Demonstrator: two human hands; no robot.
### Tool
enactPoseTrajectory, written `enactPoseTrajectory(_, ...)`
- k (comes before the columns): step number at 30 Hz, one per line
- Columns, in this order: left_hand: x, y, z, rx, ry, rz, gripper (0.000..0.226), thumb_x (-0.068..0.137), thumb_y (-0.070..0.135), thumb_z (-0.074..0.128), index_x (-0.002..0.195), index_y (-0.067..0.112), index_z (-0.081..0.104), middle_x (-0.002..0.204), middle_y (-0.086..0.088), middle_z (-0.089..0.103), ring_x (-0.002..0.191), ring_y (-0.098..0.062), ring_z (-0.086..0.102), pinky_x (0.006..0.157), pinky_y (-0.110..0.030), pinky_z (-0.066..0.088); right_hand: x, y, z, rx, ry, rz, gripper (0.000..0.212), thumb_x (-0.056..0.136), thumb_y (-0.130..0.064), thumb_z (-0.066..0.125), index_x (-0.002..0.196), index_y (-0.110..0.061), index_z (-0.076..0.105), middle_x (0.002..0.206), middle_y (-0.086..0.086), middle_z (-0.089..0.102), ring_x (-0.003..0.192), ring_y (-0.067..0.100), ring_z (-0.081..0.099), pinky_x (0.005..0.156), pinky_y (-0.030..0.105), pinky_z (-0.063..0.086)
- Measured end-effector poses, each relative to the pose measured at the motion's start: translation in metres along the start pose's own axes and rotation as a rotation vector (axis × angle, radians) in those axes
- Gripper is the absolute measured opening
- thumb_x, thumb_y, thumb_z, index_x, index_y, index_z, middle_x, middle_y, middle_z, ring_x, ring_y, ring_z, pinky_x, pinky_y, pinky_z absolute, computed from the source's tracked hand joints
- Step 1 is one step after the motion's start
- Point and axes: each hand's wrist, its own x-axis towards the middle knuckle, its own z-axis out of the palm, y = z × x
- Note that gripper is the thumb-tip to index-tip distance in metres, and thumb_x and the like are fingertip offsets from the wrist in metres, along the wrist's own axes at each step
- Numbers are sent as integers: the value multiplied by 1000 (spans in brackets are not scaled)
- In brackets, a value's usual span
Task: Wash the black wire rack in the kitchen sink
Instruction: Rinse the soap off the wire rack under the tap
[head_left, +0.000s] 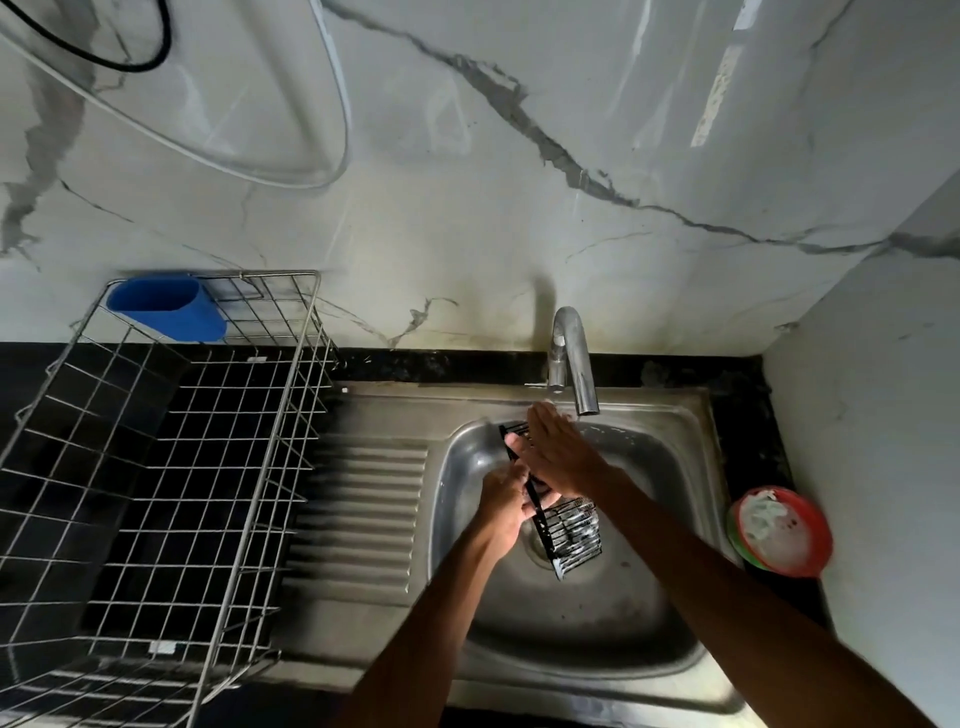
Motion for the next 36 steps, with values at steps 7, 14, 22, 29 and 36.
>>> enactPoseTrajectory(7, -2, 12, 3, 17, 61, 4, 31, 109, 21, 45, 94, 7, 68, 83, -7, 73, 76, -19, 71, 72, -36, 59, -26, -4, 7, -28, 40, 2, 105, 87, -78, -5, 156, 1, -10, 163, 21, -16, 152, 29, -16, 120, 34, -10)
enactPoseTrajectory(14, -6, 12, 5, -15, 84, -27, 27, 107, 15, 46, 92, 7, 66, 84, -9, 72, 82, -23, 69, 79, -39, 56, -35, -6, 7, -24, 3, 1, 105, 89, -79, -1, 157, 2, -2, 165, 22, -8, 154, 30, -10, 125, 41, -3)
enactPoseTrajectory(22, -12, 19, 3, -49, -8, 10, 31, 109, 21, 49, 95, 4, 71, 96, -17, 77, 81, -22, 76, 76, -37, 63, -17, -16, -19, -51, -83, -5, 110, 84, -80, -2, 157, 2, 3, 166, 21, -2, 155, 26, -7, 123, 36, -5)
enactPoseTrajectory(29, -12, 22, 2, -4, 67, -9, 31, 109, 21, 45, 97, 4, 69, 87, -11, 76, 76, -19, 73, 70, -34, 58, -33, -21, -10, -41, -38, 3, 96, 95, -73, 8, 158, 0, 4, 166, 19, 0, 155, 27, -3, 121, 36, 0)
enactPoseTrajectory(36, -8, 22, 9, 11, 41, -8, 23, 105, 18, 55, 91, 4, 68, 83, -10, 73, 76, -20, 72, 62, -31, 59, -42, 5, -4, 94, -23, 80, 98, 94, -76, 7, 159, -3, 0, 167, 13, -9, 154, 24, -9, 126, 38, 4)
